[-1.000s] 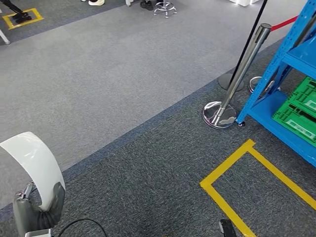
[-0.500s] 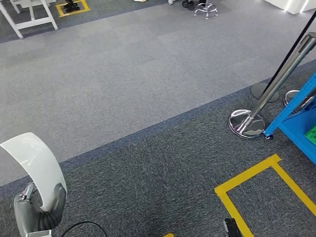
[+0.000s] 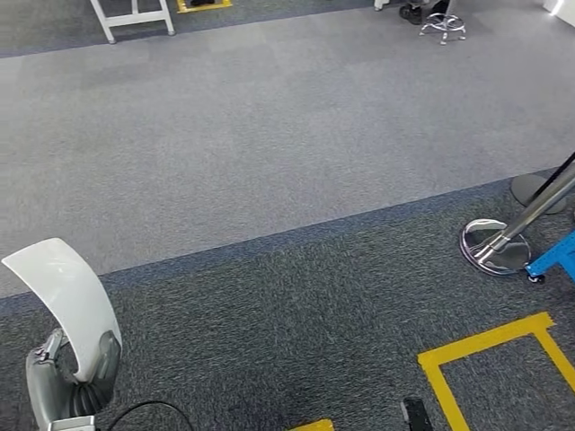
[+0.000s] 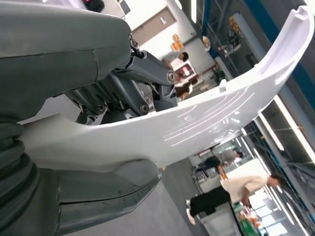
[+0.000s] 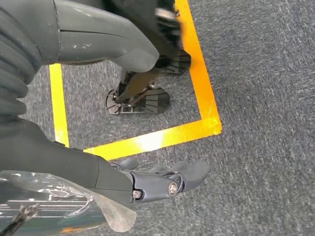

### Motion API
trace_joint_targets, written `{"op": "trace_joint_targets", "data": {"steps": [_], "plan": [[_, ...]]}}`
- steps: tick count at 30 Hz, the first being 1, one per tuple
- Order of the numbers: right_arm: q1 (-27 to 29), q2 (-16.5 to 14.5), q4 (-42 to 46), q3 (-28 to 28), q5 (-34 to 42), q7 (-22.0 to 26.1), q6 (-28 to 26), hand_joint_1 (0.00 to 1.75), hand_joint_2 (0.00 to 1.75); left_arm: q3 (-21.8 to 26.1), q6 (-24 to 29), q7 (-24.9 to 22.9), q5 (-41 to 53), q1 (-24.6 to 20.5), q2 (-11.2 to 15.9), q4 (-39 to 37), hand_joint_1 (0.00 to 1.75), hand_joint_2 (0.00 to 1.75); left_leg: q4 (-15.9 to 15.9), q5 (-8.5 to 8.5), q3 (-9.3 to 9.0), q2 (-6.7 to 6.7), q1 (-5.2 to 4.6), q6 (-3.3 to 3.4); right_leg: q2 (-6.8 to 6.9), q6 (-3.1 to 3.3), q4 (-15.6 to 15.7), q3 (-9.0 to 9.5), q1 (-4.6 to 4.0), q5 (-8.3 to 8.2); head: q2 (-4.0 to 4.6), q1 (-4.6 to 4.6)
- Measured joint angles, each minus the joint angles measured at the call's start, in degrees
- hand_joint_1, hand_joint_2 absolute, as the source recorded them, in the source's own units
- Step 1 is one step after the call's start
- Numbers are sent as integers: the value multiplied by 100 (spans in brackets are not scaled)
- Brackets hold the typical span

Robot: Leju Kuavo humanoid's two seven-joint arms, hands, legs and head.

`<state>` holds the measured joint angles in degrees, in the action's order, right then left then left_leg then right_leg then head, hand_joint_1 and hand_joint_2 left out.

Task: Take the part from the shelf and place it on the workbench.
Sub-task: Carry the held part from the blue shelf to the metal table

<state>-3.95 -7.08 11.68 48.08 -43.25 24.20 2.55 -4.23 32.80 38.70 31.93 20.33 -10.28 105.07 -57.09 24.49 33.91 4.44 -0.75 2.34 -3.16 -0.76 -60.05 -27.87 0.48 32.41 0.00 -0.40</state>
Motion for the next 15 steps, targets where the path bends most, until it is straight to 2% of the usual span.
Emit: {"op": "trace_joint_targets", "data": {"steps": [1, 2, 4, 5, 6, 7, 8, 9, 10, 11, 12, 13, 15], "plan": [[-1, 3, 1, 4, 0, 1, 0, 0, 175, -2, 0, -1, -1, -3, 1, 0, 175, 175, -11, -38, 34, 61, -5, -26, -108, 13, 268, 137, -6, -56, 0, 2], [-2, 6, 2, 8, 0, 1, -1, 0, 175, -4, 0, -1, -2, -4, 2, 0, 175, 175, -19, -79, 68, 120, -6, -58, -164, 15, 403, 194, -9, -65, 0, -2], [-1, -4, 1, 13, -1, 1, 0, 0, 175, -5, 1, -2, -4, 4, 4, 0, 175, 175, -31, -144, 125, 227, 0, -125, -44, 20, 452, 150, -4, -98, 0, 1], [-4, -14, 0, 15, -1, 1, -1, 0, 175, -4, 2, -2, -5, 11, 5, 0, 175, 175, -73, -103, 162, 190, 2, -152, 35, 44, 462, 125, 4, -131, 0, -3], [-4, -22, -1, 17, -2, 2, -1, 0, 175, -3, 2, -3, -6, 14, 6, 0, 175, 175, -191, 29, 218, 93, 7, -176, 119, 76, 476, 98, 12, -169, 0, -12], [0, -31, -1, 21, -2, 3, -3, 0, 175, -3, 3, -4, -6, 12, 7, 0, 175, 175, -421, 250, 299, -51, 19, -199, 211, 103, 485, 62, 19, -206, 0, -23], [9, -28, -1, 25, -2, 2, -5, 0, 175, -3, 3, -5, -7, 10, 7, 0, 175, 175, -755, 529, 404, -199, 35, -232, 305, 118, 485, 22, 10, -235, 0, -33], [20, -26, -1, 28, -2, 2, -8, 0, 175, -3, 3, -6, -7, 9, 7, 0, 175, 175, -1132, 772, 499, -288, 64, -269, 406, 124, 482, -21, 3, -263, 0, -41], [28, -25, -1, 30, -2, 1, -10, 0, 175, -3, 3, -7, -9, 11, 8, -1, 175, 175, -1448, 919, 554, -335, 95, -306, 505, 117, 479, -64, -2, -292, 0, -42], [30, -23, -1, 31, -2, 0, -10, 0, 175, -2, 3, -8, -11, 14, 9, -1, 175, 175, -1615, 946, 536, -361, 126, -339, 598, 105, 474, -100, -2, -320, 0, -42], [26, -22, -1, 31, -3, -1, -10, 0, 175, -2, 3, -9, -13, 17, 10, -2, 175, 175, -1559, 860, 417, -385, 155, -366, 684, 89, 465, -127, 0, -346, 0, -43], [19, -22, -1, 31, -4, -1, -9, 0, 175, -2, 3, -10, -15, 17, 11, -2, 175, 175, -1278, 710, 194, -430, 179, -386, 762, 70, 449, -147, 4, -366, 0, -43], [9, -21, -1, 31, -4, 0, -8, 0, 175, -3, 2, -11, -15, 13, 12, -2, 175, 175, -465, 501, -322, -681, 181, -389, 903, 27, 404, -187, 1, -393, 0, -42]]}}
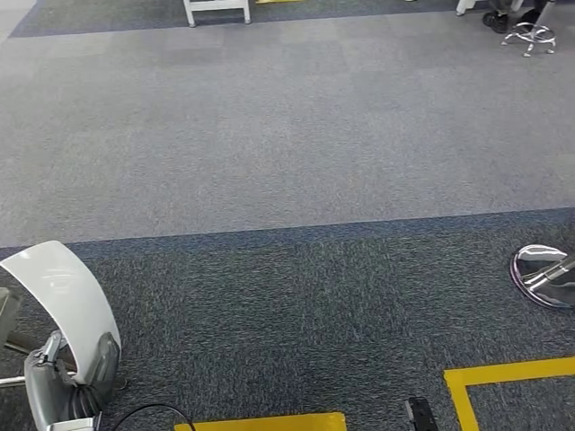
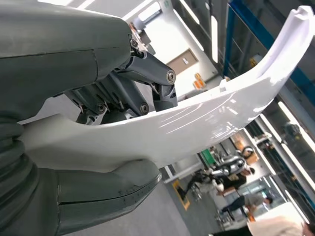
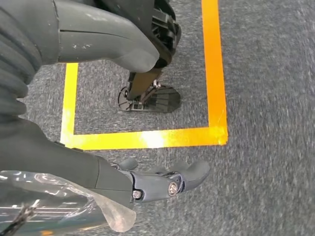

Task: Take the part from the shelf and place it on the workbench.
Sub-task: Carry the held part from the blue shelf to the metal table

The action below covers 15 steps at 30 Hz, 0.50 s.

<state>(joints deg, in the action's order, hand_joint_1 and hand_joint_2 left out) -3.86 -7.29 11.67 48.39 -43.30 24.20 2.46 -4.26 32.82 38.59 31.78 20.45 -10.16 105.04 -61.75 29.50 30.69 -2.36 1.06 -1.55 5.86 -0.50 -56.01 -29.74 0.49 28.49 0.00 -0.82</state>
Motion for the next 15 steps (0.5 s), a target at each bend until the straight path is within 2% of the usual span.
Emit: {"op": "trace_joint_targets", "data": {"steps": [1, 2, 4, 5, 6, 7, 8, 9, 10, 11, 12, 13, 15], "plan": [[-2, 1, 0, 0, 0, 0, 1, 0, 175, 0, -1, -1, 0, -1, 1, 0, 175, 175, 294, -34, -161, -113, -22, 27, 63, -30, -20, -20, -5, -14, 0, 7], [-5, 1, 0, 0, 0, 0, 1, 0, 175, 1, -2, -1, 0, 1, 2, 0, 175, 175, 442, -23, -222, -184, -53, 64, 123, -63, -33, -36, -10, -30, 0, 9], [-16, -1, 0, 0, -2, -1, 1, 0, 175, 3, -2, -2, 1, 9, 7, 0, 175, 175, 490, -43, -182, -106, -99, 171, 240, -134, -37, -45, 2, -61, 0, 20], [-26, -1, 0, 0, -5, 0, 1, 0, 175, 3, -1, -2, 1, 12, 9, 0, 175, 175, 515, -75, -162, -50, -104, 230, 210, -168, -57, -67, 22, -31, 0, 21], [-33, 0, 0, 0, -8, 1, 1, 0, 175, 3, 1, -2, 2, 7, 10, 0, 175, 175, 538, -118, -133, 5, -104, 293, 80, -192, -153, -117, 39, 72, 0, 31], [-35, 1, 0, 0, -11, 2, 1, 0, 175, 1, 3, -2, 4, 1, 10, 0, 175, 175, 558, -168, -99, 59, -100, 352, -108, -209, -360, -210, 49, 245, 0, 41], [-29, 1, 0, 0, -15, 2, 1, 0, 175, -4, 4, -2, 7, -2, 9, 0, 175, 175, 558, -211, -52, 113, -103, 394, -326, -215, -691, -347, 58, 474, 0, 58], [-15, 1, 0, 0, -20, 1, 3, 0, 175, -8, 5, -2, 8, -6, 9, 0, 175, 175, 551, -252, 6, 178, -115, 424, -479, -210, -1092, -498, 56, 700, 0, 68], [0, 1, 0, 0, -24, -2, 5, 0, 175, -11, 5, -2, 10, -5, 9, 0, 175, 175, 543, -292, 61, 248, -134, 441, -545, -204, -1444, -624, 54, 854, 0, 75], [13, 1, 0, 0, -27, -4, 7, 0, 175, -12, 5, -2, 9, -2, 9, 0, 175, 175, 535, -331, 115, 324, -154, 448, -570, -191, -1644, -679, 50, 904, 0, 75], [18, 1, 0, 0, -29, -4, 8, 0, 175, -12, 5, -2, 9, -1, 10, 0, 175, 175, 525, -370, 166, 404, -171, 448, -584, -168, -1614, -624, 42, 838, 0, 74], [17, 1, 0, 0, -29, -4, 6, 0, 175, -11, 5, -2, 9, 0, 10, 0, 175, 175, 514, -407, 213, 483, -183, 442, -612, -136, -1351, -452, 29, 682, 0, 74], [6, 9, 0, 0, -30, -3, 3, 0, 175, -11, 5, -2, 9, 0, 10, 0, 175, 175, 495, -476, 293, 626, -198, 414, -837, -59, -501, 67, 7, 386, 0, 74]]}}
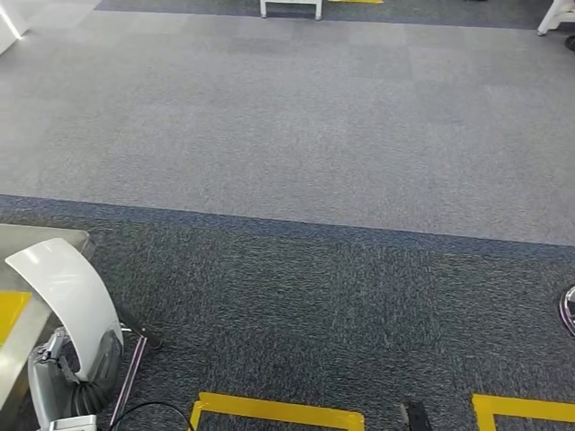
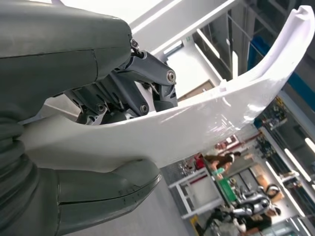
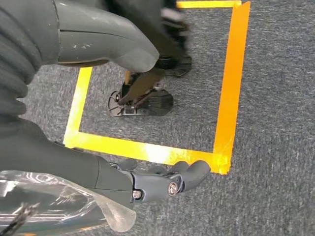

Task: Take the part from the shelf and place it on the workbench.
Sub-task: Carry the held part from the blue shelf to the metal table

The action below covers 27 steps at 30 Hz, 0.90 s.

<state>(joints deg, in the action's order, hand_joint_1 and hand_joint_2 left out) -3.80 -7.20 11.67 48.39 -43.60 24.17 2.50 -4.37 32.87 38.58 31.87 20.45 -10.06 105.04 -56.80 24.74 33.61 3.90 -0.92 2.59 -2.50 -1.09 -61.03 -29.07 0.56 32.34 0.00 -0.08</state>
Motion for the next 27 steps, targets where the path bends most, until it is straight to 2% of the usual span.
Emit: {"op": "trace_joint_targets", "data": {"steps": [1, 2, 3, 4, 5, 6, 7, 9, 10, 11, 12, 13, 14, 16, 17, 18, 20, 21, 22, 24, 25, 26, 27], "plan": [[-2, 5, 0, -1, -3, 2, 1, 0, 175, -1, 0, -1, 1, -3, 0, 0, 175, 175, -8, -35, 33, 65, -3, -23, -119, 10, 322, 191, -3, -78, 0, -3], [-4, 11, 0, -1, -8, 3, 2, 0, 175, -1, 0, -1, 1, -4, 1, 0, 175, 175, -13, -68, 62, 124, -4, -50, -204, 9, 508, 282, -4, -93, 0, -6], [-4, 14, 0, -1, -12, 5, 3, 0, 175, -1, 1, -3, 2, -2, 1, 0, 175, 175, -10, -99, 87, 184, -3, -85, -214, -1, 568, 295, -8, -83, 0, -10], [-2, 13, 0, -1, -16, 7, 4, 0, 175, -1, 2, -4, 7, 2, 3, 0, 175, 175, -8, -128, 107, 248, 2, -118, -150, 1, 581, 263, -2, -104, 0, -13], [-6, 8, 0, 0, -20, 7, 4, 0, 175, 1, 4, -5, 10, 10, 6, 0, 175, 175, -25, -124, 130, 246, 5, -144, -76, 26, 601, 238, 5, -118, 0, -13], [-7, 4, 0, 0, -24, 7, 4, 0, 175, 2, 8, -6, 15, 14, 9, 0, 175, 175, -99, -43, 171, 168, 7, -172, 4, 61, 612, 222, 15, -145, 0, -27], [-4, 1, 0, 0, -28, 7, 2, 0, 175, 2, 12, -6, 19, 11, 13, 0, 175, 175, -274, 122, 240, 44, 15, -201, 92, 94, 625, 205, 26, -174, 0, -39], [17, 4, 0, 3, -38, 4, -3, 0, 175, 2, 25, -5, 28, 3, 16, 0, 175, 175, -949, 624, 461, -226, 57, -275, 276, 127, 624, 166, 16, -204, 0, -66], [28, 6, 0, 5, -43, 0, -5, 0, 175, 2, 33, -5, 33, 3, 16, 0, 175, 175, -1317, 819, 562, -280, 85, -313, 368, 125, 621, 150, 11, -213, 0, -66], [34, 7, 0, 7, -50, -5, -5, 0, 175, 2, 42, -5, 40, 5, 19, 0, 175, 175, -1568, 911, 603, -306, 111, -347, 461, 118, 616, 136, 9, -220, 0, -67], [32, 7, 0, 9, -58, -15, -5, 0, 175, 2, 55, -4, 45, 8, 21, 0, 175, 175, -1613, 882, 550, -324, 133, -371, 548, 111, 611, 131, 9, -225, 0, -68], [26, 6, 0, 10, -66, -26, -7, 0, 175, 3, 66, -5, 48, 8, 23, 1, 175, 175, -1427, 756, 395, -352, 149, -383, 630, 103, 605, 145, 10, -227, 0, -68], [19, 5, 0, 11, -73, -37, -8, 0, 175, 3, 76, -5, 40, 8, 25, 2, 175, 175, -1063, 573, 159, -422, 157, -383, 707, 93, 599, 165, 10, -223, 0, -69], [12, 5, 0, 15, -81, -56, -11, 0, 175, 4, 91, -5, 2, 3, 27, 9, 175, 175, -339, 339, -260, -680, 121, -329, 835, 56, 590, 182, -5, -217, 0, -64], [10, 5, 0, 17, -84, -65, -13, 0, 175, 5, 100, -5, -20, 5, 28, 19, 175, 175, -135, 302, -360, -783, 92, -288, 892, 31, 585, 179, -15, -218, 0, -62], [7, 5, 0, 20, -85, -74, -15, 0, 175, 8, 115, -6, -38, 6, 31, 30, 175, 175, -59, 323, -377, -822, 60, -239, 948, 3, 582, 174, -22, -223, 0, -62], [-5, 5, 0, 22, -91, -90, -19, 0, 175, 17, 146, -7, -70, 17, 32, 63, 175, 175, 8, 326, -353, -721, 54, -150, 1027, -70, 571, 181, -18, -201, 0, -63], [-10, 5, 0, 22, -96, -95, -20, 0, 175, 22, 165, -4, -97, 17, 31, 83, 175, 175, 46, 317, -358, -657, 67, -105, 943, -105, 517, 151, -10, -142, 0, -55], [-11, 5, 0, 23, -103, -97, -20, 0, 175, 28, 182, -2, -130, 13, 28, 103, 175, 175, 80, 298, -362, -596, 84, -69, 789, -130, 361, 74, -2, -34, 0, -37], [3, 5, -1, 30, -112, -107, -20, 0, 175, 45, 218, 4, -189, 2, 21, 133, 175, 175, 106, 270, -355, -473, 94, -20, 411, -146, -339, -272, 10, 310, 0, -1], [20, 5, -1, 35, -116, -115, -20, 0, 175, 54, 231, 4, -210, 2, 18, 138, 175, 175, 103, 264, -341, -402, 88, -8, 317, -146, -767, -490, 11, 467, 0, 9], [38, 5, -2, 39, -119, -123, -20, 0, 175, 63, 243, 4, -223, 8, 16, 140, 175, 175, 99, 259, -333, -325, 82, -1, 277, -147, -1088, -664, 11, 543, 0, 10], [54, 5, -2, 43, -121, -127, -20, 0, 175, 74, 255, 7, -240, 14, 15, 142, 175, 175, 90, 255, -329, -244, 78, 1, 263, -146, -1199, -743, 11, 501, 0, 9]]}}
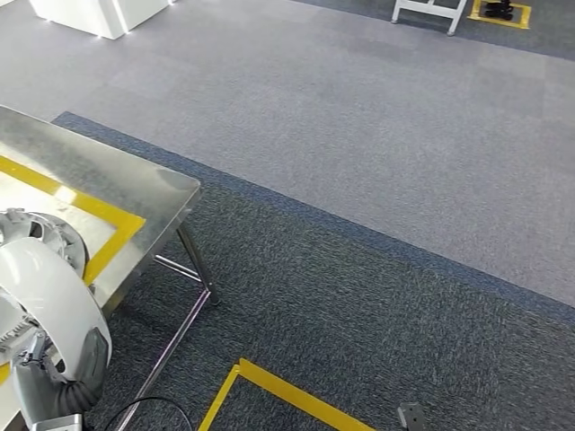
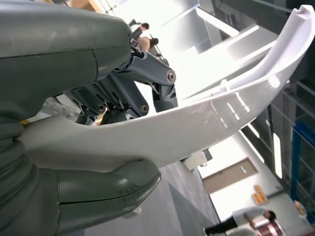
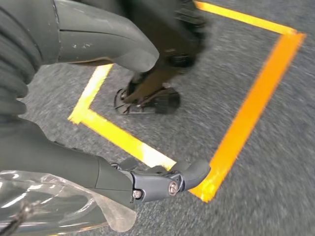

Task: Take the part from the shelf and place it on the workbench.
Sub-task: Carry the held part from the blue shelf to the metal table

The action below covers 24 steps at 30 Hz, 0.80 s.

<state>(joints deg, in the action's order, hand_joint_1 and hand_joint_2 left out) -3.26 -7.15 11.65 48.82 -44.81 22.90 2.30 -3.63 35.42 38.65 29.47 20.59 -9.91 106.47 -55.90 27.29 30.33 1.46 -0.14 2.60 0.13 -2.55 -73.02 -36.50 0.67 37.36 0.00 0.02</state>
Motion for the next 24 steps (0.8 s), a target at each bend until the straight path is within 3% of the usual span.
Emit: {"op": "trace_joint_targets", "data": {"steps": [1, 2, 4, 6, 8, 9, 10, 12, 14, 15, 16, 17, 19, 21, 22, 24], "plan": [[8, 0, 0, 2, -2, -2, -1, 0, 175, 14, 13, 6, -35, 5, -2, 7, 175, 175, -15, -1, 1, 83, -1, -2, -11, 2, 118, 31, 1, -153, 0, -1], [11, 1, 0, 5, -3, -2, -3, 0, 175, 36, 22, 16, -97, 9, -6, 22, 175, 175, -38, 4, 1, 164, 3, -14, -57, 6, 450, 166, 7, -390, 0, 0], [22, 1, -1, 10, -13, -5, -3, 0, 175, 112, 26, 46, -338, 12, -32, 80, 175, 175, -116, 30, 35, 306, 3, -58, -344, 8, 1195, 487, 44, -728, 0, 4], [37, 1, -3, 12, -49, -25, 2, 0, 175, 251, 18, 88, -634, 17, -73, 159, 175, 175, -188, 31, 128, 431, 3, -127, -542, 25, 1524, 641, 66, -754, 0, 6], [52, -4, -4, 12, -88, -51, 8, 0, 175, 450, 7, 124, -875, 25, -118, 229, 175, 175, -218, 4, 213, 544, 18, -198, -434, 74, 1554, 660, 66, -737, 0, 6], [62, -7, -5, 12, -99, -62, 9, 0, 175, 565, -5, 132, -965, 27, -137, 257, 175, 175, -264, 30, 248, 491, 16, -228, -365, 105, 1563, 659, 72, -750, 0, 2], [69, -10, -6, 13, -104, -69, 7, 0, 175, 680, -25, 136, -1035, 22, -161, 283, 175, 175, -391, 109, 312, 373, 11, -257, -285, 136, 1574, 663, 78, -762, 0, -13], [91, -13, -7, 14, -114, -91, -2, 0, 175, 893, -61, 140, -1106, 9, -204, 320, 175, 175, -973, 427, 579, 51, 5, -305, -117, 181, 1585, 669, 69, -762, 0, -39], [117, -13, -7, 16, -130, -111, -11, 0, 175, 1073, -73, 140, -1135, 13, -250, 332, 175, 175, -1698, 715, 918, -62, 21, -335, 66, 202, 1584, 670, 49, -747, 0, -48], [125, -14, -7, 16, -139, -120, -16, 0, 175, 1155, -72, 140, -1143, 18, -274, 334, 175, 175, -1858, 726, 991, -74, 25, -338, 156, 207, 1584, 674, 43, -739, 0, -48], [127, -14, -7, 16, -146, -128, -21, 0, 175, 1223, -68, 141, -1148, 22, -296, 339, 175, 175, -1799, 628, 958, -84, 26, -333, 240, 209, 1583, 683, 39, -731, 0, -49], [124, -15, -7, 16, -150, -134, -25, 0, 175, 1285, -63, 141, -1150, 22, -316, 350, 175, 175, -1500, 436, 805, -115, 21, -316, 317, 206, 1584, 698, 35, -722, 0, -49], [120, -23, -7, 15, -154, -142, -27, 0, 175, 1379, -54, 140, -1150, 15, -353, 381, 175, 175, -697, 96, 395, -359, -28, -250, 445, 183, 1583, 732, 21, -696, 0, -51], [115, -32, -7, 16, -154, -149, -43, 0, 175, 1431, -49, 143, -1152, 9, -384, 415, 175, 175, -273, 20, 200, -570, -93, -178, 565, 136, 1581, 748, -2, -672, 0, -57], [112, -40, -7, 16, -154, -153, -68, 0, 175, 1453, -49, 144, -1156, 12, -400, 428, 175, 175, -234, 45, 201, -571, -116, -153, 634, 109, 1586, 755, -12, -663, 0, -60], [94, -60, -7, 16, -157, -162, -129, 0, 175, 1516, -40, 146, -1136, 28, -430, 462, 175, 175, -193, 16, 197, -436, -95, -98, 703, 51, 1589, 780, -13, -628, 0, -59]]}}
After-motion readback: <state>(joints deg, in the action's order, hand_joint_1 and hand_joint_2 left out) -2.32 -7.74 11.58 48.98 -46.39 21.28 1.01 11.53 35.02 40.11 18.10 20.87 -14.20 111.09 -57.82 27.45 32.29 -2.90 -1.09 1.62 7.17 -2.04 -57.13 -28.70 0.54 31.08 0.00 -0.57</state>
